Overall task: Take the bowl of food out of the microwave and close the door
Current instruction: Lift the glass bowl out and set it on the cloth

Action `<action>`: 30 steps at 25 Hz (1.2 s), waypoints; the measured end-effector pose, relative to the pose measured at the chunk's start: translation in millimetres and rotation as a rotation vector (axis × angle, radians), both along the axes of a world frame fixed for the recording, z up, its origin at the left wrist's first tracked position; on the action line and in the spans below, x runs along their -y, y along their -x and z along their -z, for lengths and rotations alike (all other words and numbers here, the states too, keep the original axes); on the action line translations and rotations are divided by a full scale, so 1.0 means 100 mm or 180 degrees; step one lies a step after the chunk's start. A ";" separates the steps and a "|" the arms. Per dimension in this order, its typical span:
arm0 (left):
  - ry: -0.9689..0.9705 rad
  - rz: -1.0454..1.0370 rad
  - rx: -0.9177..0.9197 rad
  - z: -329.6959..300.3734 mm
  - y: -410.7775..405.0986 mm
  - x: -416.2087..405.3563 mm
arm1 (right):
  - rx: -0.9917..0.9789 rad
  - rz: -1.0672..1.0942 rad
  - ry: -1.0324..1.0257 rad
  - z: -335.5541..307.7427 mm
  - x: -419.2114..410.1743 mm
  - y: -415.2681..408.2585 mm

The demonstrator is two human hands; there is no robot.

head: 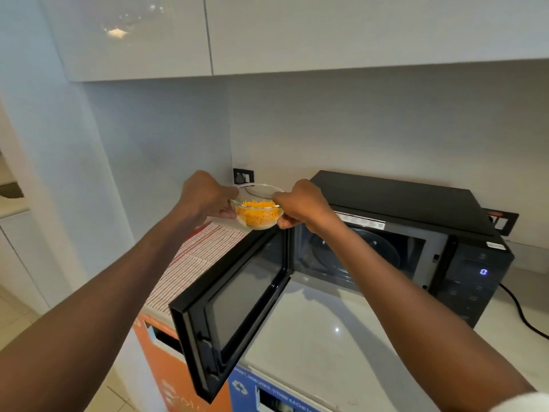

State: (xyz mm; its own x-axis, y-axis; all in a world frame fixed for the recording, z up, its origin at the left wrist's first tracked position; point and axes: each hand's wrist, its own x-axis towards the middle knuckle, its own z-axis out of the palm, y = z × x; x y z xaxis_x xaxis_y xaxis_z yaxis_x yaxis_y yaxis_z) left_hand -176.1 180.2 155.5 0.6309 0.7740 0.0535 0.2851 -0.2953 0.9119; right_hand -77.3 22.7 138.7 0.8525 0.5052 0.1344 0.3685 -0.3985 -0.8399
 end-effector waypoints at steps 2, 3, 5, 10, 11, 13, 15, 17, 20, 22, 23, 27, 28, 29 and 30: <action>0.0009 0.0059 0.0044 0.04 0.03 -0.25 | 0.0051 0.0028 0.0079 0.00 -0.24 0.07; -0.0009 0.0096 0.0069 0.08 0.04 -0.36 | 0.0051 0.0054 0.0115 0.01 -0.35 0.09; -0.0048 0.0143 0.0131 0.16 0.06 -0.67 | 0.0052 0.0135 0.0177 0.04 -0.64 0.13; -0.0168 0.0249 0.0167 0.33 0.05 -1.50 | 0.0099 0.0303 0.0410 0.15 -1.43 0.21; -0.0171 0.0283 0.0152 0.37 0.05 -1.66 | 0.0110 0.0329 0.0457 0.17 -1.59 0.22; -0.0161 0.0339 0.0176 0.44 0.02 -1.93 | 0.0177 0.0402 0.0593 0.20 -1.86 0.22; -0.0213 0.0362 0.0142 0.53 -0.02 -2.16 | 0.0234 0.0509 0.0753 0.25 -2.10 0.24; -0.0308 0.0392 0.0036 0.64 -0.07 -2.38 | 0.0193 0.0624 0.0854 0.34 -2.33 0.25; -0.0470 0.0513 -0.0114 0.84 -0.17 -2.58 | 0.0025 0.0680 0.1035 0.52 -2.57 0.20; -0.0473 0.0592 -0.0165 0.99 -0.23 -2.67 | -0.0058 0.0689 0.1230 0.61 -2.68 0.13; -0.0377 0.0593 -0.0149 1.07 -0.26 -2.71 | -0.0119 0.0697 0.1295 0.65 -2.73 0.10; -0.0039 0.0526 -0.0063 1.36 -0.39 -2.81 | -0.0509 0.0832 0.1245 0.79 -2.93 -0.08; -0.0052 0.0550 -0.0068 1.40 -0.42 -2.83 | -0.0588 0.0862 0.1224 0.82 -2.97 -0.12; -0.0060 0.0600 -0.0073 1.45 -0.46 -2.85 | -0.0669 0.0896 0.1229 0.86 -3.01 -0.17; -0.0021 0.0645 -0.0090 1.49 -0.51 -2.89 | -0.0743 0.0930 0.1232 0.90 -3.05 -0.21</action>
